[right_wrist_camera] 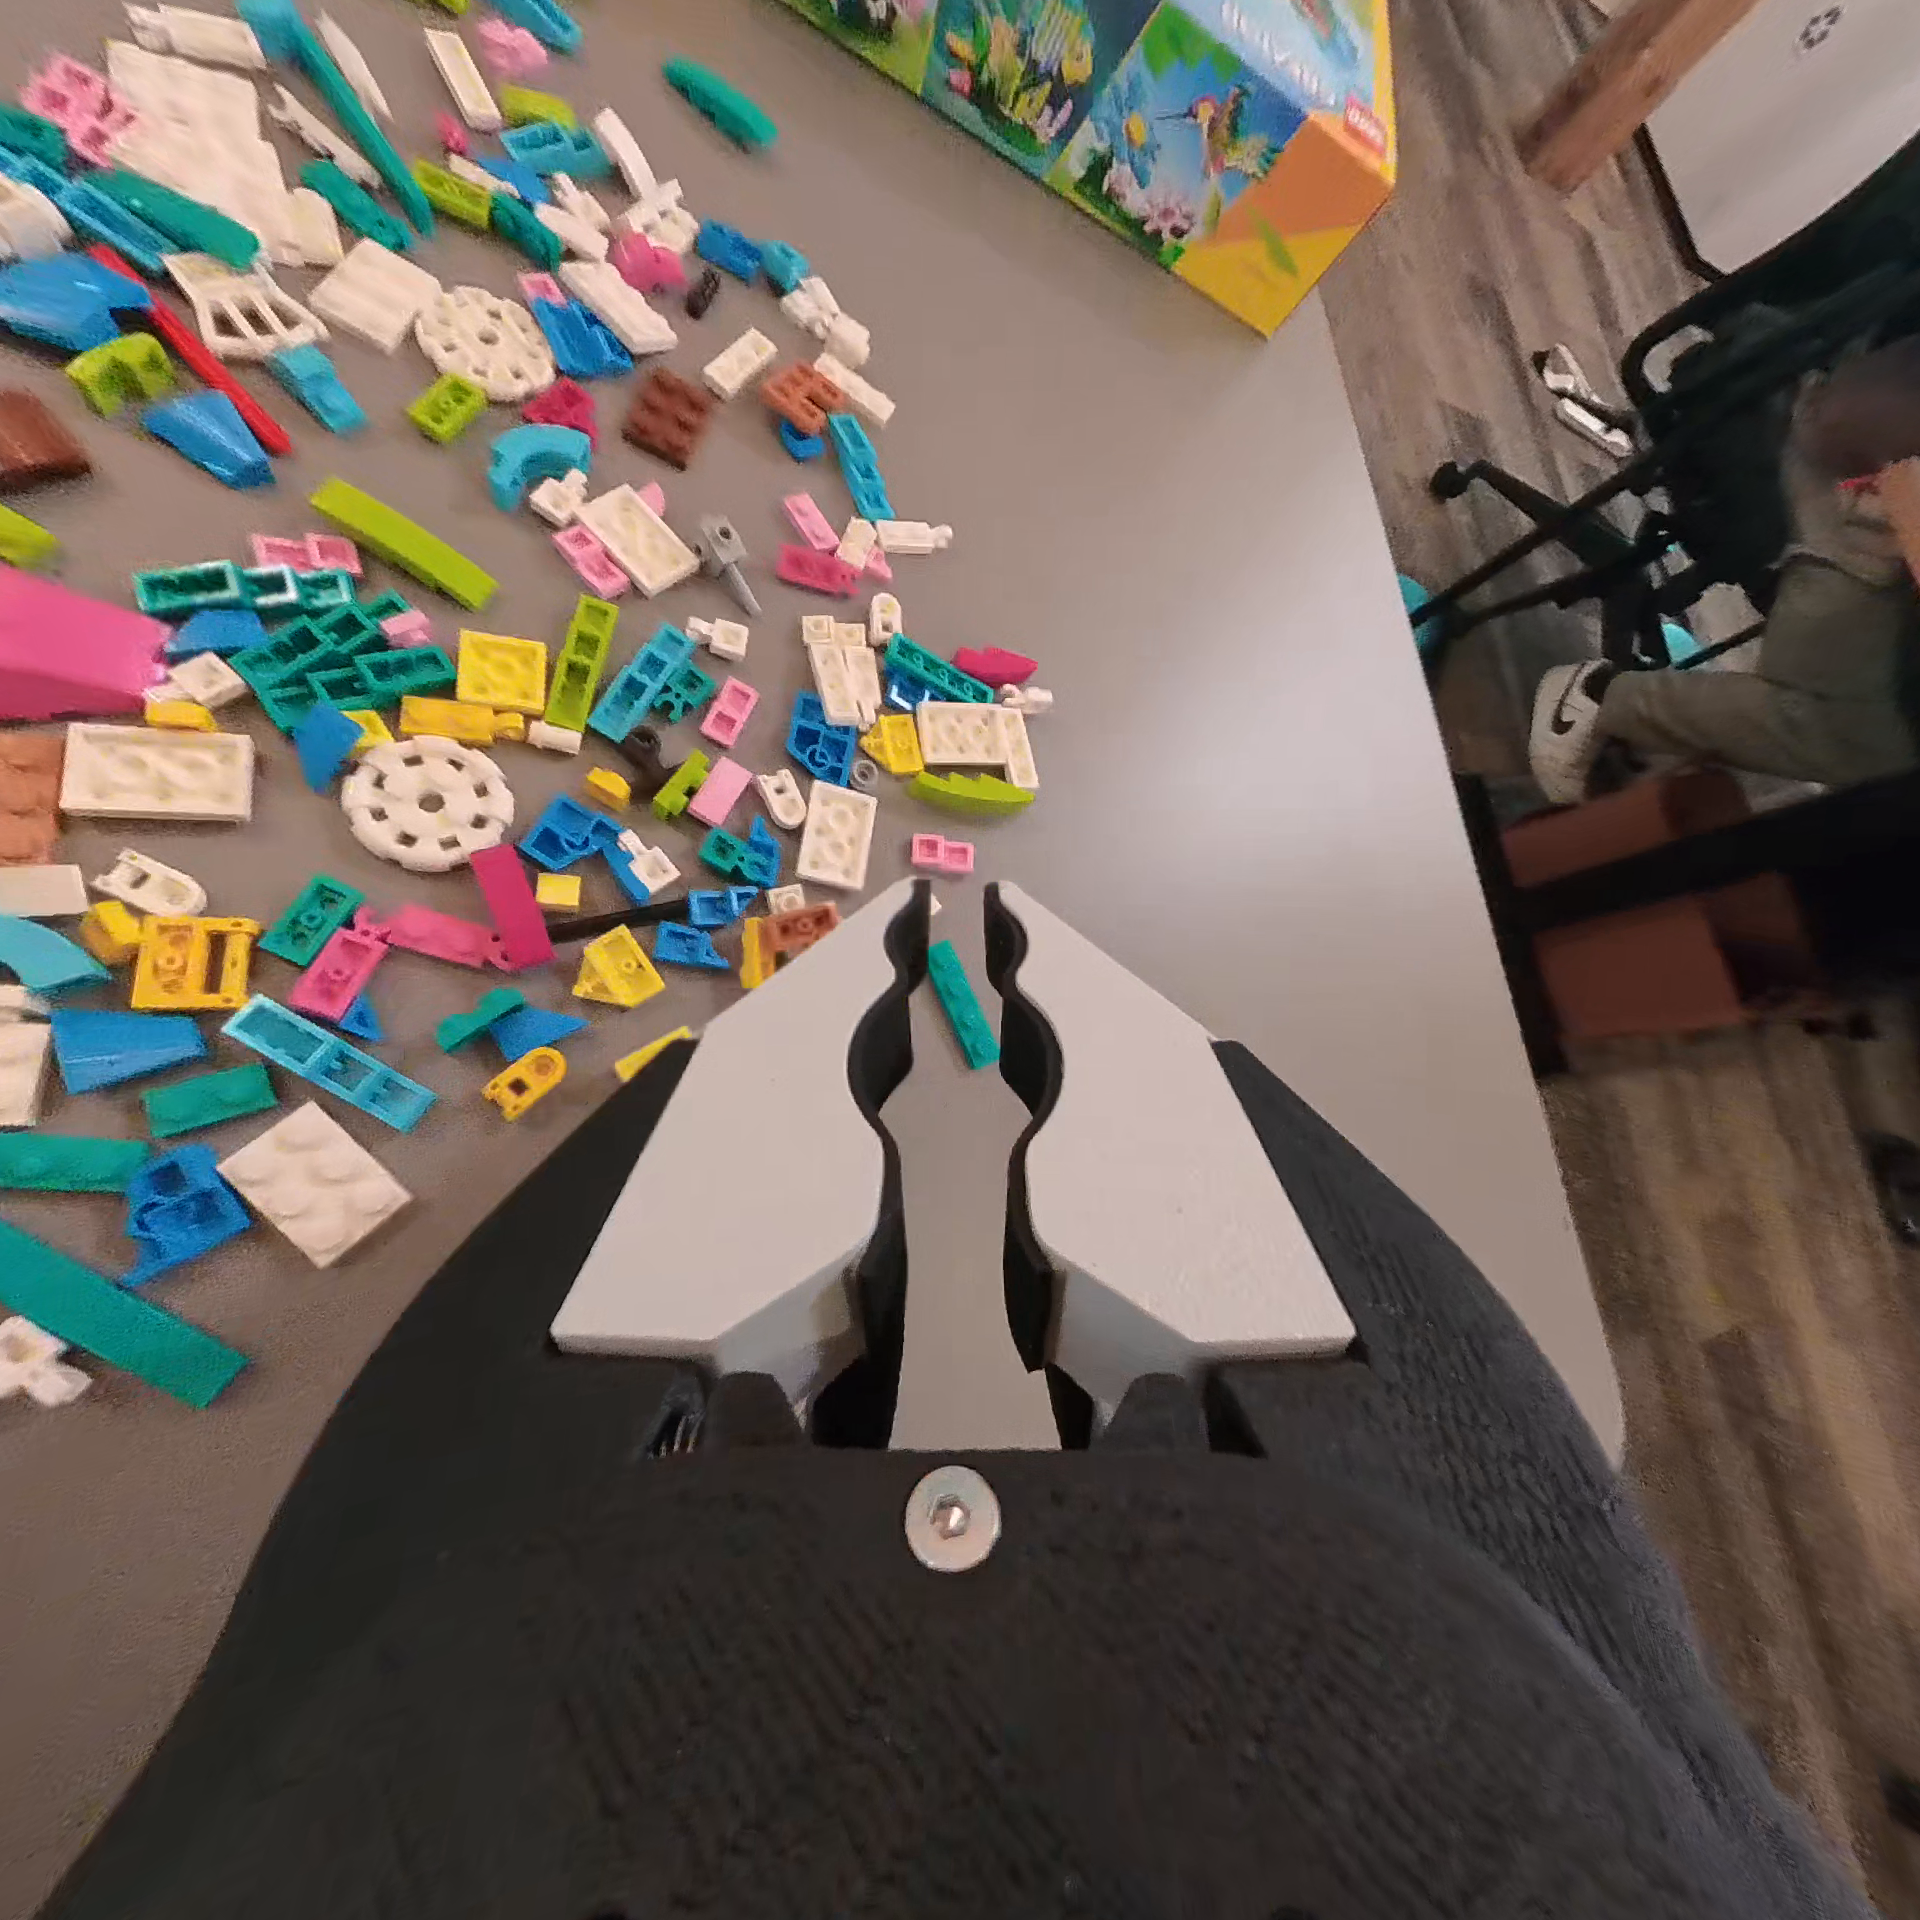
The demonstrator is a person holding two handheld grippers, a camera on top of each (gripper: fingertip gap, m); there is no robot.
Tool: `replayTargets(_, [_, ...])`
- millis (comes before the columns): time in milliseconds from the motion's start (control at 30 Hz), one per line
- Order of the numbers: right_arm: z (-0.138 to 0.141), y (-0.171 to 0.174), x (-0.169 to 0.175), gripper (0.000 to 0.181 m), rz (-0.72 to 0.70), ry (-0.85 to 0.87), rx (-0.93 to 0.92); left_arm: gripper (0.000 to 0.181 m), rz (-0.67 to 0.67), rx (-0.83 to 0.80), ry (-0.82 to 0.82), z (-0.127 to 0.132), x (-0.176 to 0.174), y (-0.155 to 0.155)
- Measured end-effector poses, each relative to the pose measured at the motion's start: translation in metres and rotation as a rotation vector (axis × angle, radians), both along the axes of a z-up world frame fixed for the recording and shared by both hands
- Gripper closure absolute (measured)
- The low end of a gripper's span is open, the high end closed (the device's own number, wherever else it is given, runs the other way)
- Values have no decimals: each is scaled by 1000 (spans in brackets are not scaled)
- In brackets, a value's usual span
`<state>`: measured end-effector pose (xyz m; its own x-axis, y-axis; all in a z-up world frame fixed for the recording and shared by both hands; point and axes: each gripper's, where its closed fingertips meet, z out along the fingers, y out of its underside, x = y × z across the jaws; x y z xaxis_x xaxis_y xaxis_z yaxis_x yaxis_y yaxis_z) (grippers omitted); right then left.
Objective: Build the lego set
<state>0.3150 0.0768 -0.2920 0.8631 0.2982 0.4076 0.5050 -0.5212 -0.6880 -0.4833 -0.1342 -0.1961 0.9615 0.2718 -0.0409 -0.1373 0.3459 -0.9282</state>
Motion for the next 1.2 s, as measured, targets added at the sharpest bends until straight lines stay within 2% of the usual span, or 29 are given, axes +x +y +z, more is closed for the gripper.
replayTargets(167, [1, 11, -21, 176, 38, 269, 23, 123, 23, 5, -10, 0, -4, -1])
replayTargets(233, [5, 17, -24, 177, 36, 309, 66, 123, 37, 19, -21, 1, -7, -4])
replayTargets(500, [0, 23, -29, 178, 59, 354, 102, 123, 18, 14, -27, 0, -6, -2])
replayTargets(700, [4, 27, -22, 177, 27, 306, 158, 123, 32, 10, -29, -1, -7, -3])
replayTargets(967, [29, 31, -8, 175, -12, 180, 329, 124, 30, 30, -43, 1, -9, -5])
replayTargets(1067, [35, 30, -11, 175, -16, 224, 356, 125, 22, 49, -56, 2, -9, -8])
replayTargets(1200, [59, 28, -15, 175, -20, 318, 413, 124, 10, 66, -72, 3, -10, -9])
